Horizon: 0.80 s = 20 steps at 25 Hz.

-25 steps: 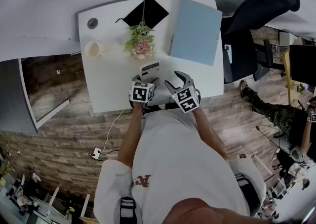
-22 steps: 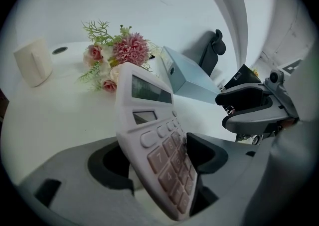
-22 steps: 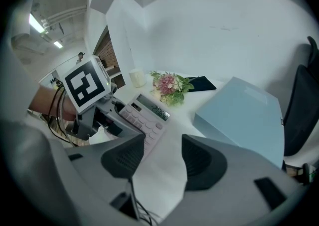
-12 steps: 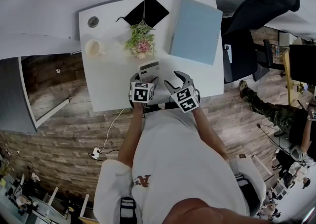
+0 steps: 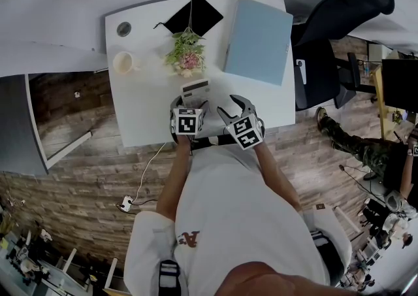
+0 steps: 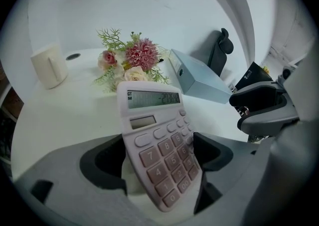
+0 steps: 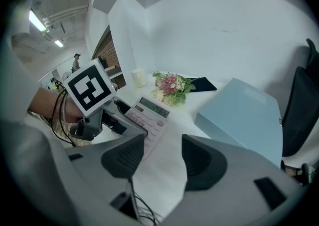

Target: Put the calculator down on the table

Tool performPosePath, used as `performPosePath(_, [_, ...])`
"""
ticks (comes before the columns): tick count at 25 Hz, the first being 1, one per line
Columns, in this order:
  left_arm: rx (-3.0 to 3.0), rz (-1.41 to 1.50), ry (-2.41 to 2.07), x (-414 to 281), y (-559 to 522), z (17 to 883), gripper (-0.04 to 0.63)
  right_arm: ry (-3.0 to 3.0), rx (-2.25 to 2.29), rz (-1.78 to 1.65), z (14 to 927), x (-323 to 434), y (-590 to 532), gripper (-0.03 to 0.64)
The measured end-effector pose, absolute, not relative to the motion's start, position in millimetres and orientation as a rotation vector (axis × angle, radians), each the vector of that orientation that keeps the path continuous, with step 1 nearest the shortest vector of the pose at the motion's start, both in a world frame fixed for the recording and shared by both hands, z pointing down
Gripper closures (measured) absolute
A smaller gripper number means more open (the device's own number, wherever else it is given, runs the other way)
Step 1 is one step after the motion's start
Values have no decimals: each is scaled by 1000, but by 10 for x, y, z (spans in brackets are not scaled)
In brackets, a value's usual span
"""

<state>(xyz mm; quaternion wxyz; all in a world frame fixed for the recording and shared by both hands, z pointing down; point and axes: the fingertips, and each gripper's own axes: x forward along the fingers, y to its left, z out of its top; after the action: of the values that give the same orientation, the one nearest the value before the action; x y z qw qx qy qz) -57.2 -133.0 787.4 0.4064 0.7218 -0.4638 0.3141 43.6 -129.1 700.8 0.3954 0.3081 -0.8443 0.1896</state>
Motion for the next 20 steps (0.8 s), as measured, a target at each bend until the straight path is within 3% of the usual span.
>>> performPosePath(10, [1813, 793, -1216, -625, -1322, 7945, 152, -2164, 792, 458, 6968, 407, -1313, 374])
performPosePath(20, [1903, 747, -1323, -807, -1371, 7703, 264, -2177, 801, 442, 6913, 399, -1360, 379])
